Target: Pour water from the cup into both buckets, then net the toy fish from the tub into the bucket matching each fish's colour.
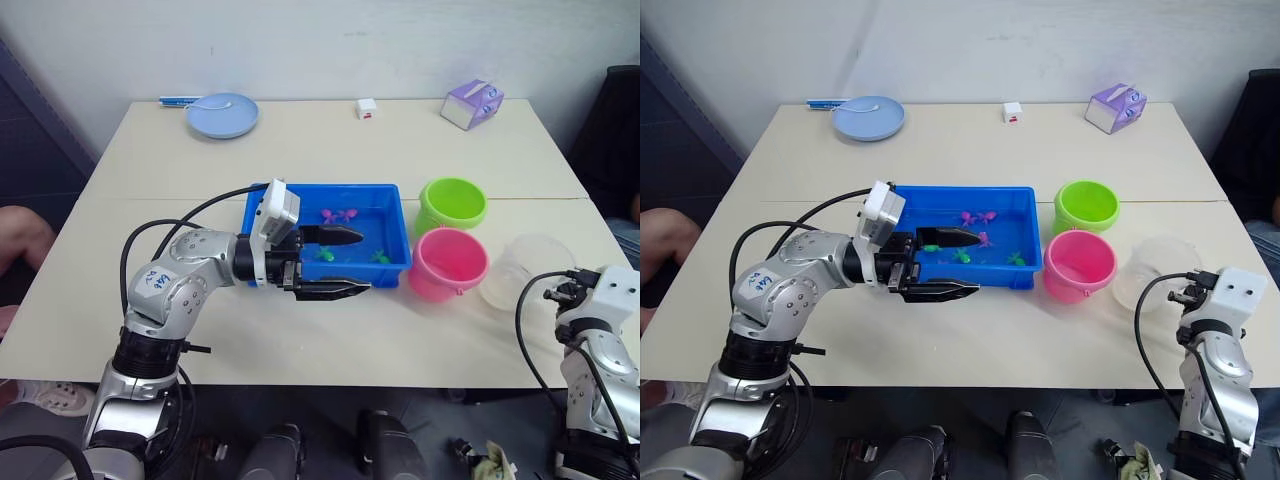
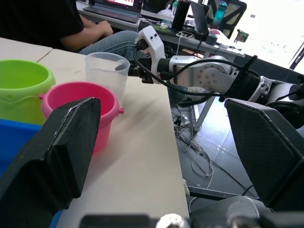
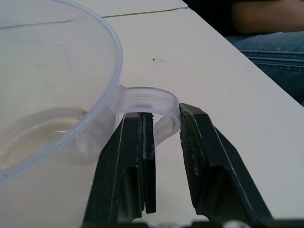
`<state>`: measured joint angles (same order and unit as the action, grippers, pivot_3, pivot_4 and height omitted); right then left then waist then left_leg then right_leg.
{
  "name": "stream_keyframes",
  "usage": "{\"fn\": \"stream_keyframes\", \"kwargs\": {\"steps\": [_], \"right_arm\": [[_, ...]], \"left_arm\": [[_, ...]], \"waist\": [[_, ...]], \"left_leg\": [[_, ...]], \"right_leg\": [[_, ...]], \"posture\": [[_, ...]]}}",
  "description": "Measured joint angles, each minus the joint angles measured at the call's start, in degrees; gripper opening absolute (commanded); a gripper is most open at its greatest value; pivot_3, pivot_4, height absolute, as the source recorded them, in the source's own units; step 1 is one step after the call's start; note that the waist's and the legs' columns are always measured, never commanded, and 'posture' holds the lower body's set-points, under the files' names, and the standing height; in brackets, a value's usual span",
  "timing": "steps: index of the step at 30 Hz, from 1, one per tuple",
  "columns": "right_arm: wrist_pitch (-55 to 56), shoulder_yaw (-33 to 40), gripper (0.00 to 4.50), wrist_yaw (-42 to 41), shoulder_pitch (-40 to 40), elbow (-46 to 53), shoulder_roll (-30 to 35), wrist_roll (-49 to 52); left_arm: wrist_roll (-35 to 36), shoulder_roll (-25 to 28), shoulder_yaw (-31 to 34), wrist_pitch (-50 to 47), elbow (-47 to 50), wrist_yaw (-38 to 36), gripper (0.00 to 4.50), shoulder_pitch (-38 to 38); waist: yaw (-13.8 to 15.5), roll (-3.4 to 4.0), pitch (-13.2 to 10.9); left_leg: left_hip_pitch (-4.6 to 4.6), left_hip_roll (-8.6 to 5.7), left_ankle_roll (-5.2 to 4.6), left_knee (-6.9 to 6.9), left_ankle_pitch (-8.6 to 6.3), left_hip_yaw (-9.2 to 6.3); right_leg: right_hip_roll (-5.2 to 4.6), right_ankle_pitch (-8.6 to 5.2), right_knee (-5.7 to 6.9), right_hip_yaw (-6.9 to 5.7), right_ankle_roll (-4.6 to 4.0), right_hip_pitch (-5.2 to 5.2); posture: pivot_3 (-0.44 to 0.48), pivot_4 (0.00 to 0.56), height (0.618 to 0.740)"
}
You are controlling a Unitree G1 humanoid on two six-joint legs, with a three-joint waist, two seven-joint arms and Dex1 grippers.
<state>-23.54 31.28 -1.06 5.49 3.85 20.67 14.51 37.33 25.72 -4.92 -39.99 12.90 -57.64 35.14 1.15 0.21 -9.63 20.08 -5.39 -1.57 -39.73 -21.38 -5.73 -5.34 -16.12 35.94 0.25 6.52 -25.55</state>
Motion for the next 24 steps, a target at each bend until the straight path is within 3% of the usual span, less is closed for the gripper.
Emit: {"fn": "stream_keyframes", "kwargs": {"steps": [3, 4, 15, 24], "right_arm": [[1.51, 0.25, 0.79, -0.42, 0.48, 0.08, -0.29, 0.95], [2.41, 0.21, 0.73, -0.90, 1.16, 0.55, -0.48, 1.58], [3.91, 0.45, 0.71, -1.99, -0.41, 4.93, -0.22, 4.49], [3.19, -0.85, 0.70, -3.33, -0.56, 13.16, 6.60, 1.62]], "left_arm": [[-0.04, 0.23, -0.01, 0.13, -0.04, -0.01, 4.50, 0.00], [-0.05, 0.17, -0.08, 0.28, -0.05, -0.02, 4.50, 0.02], [-0.41, 0.08, -0.15, 1.61, -2.72, -0.12, 4.50, 0.31], [-1.52, -0.52, -0.65, 3.38, -4.70, -0.56, 4.50, 0.36]], "waist": [[-0.01, 0.00, 0.00], [-0.01, 0.02, 0.01], [0.05, 0.13, -0.02], [0.09, 0.24, 0.00]], "left_leg": [[-0.01, 0.00, 0.00, 0.00, 0.00, 0.00], [-0.02, 0.00, 0.00, 0.00, 0.00, 0.00], [0.03, 0.00, 0.00, 0.00, 0.01, -0.01], [0.03, -0.01, 0.00, 0.00, 0.01, 0.01]], "right_leg": [[0.00, 0.00, 0.00, 0.00, 0.00, 0.01], [0.00, 0.00, 0.00, 0.00, 0.00, 0.02], [0.01, 0.00, 0.01, 0.00, 0.01, -0.03], [0.01, 0.00, 0.00, 0.01, 0.01, -0.04]], "posture": [[0.000, 0.150, 0.740], [0.000, 0.150, 0.740], [0.000, 0.150, 0.740], [0.000, 0.150, 0.740]]}}
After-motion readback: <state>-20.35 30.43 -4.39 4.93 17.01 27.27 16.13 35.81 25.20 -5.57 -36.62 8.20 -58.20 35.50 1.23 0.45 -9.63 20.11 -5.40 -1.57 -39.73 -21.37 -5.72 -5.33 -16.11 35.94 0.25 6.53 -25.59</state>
